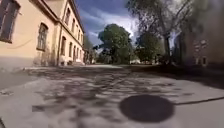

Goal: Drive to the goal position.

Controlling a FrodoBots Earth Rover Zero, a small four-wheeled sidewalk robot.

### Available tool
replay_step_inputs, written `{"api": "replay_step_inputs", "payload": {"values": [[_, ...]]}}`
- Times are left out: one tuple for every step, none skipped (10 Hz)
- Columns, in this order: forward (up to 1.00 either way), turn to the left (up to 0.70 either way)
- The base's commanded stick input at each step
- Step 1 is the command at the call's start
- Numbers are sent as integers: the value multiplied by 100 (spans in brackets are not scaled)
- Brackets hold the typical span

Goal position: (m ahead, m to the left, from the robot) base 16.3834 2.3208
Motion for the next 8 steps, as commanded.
{"api": "replay_step_inputs", "payload": {"values": [[70, 6], [70, 6], [70, 6], [70, 6], [70, 6], [70, 6], [70, 6], [70, 6]]}}
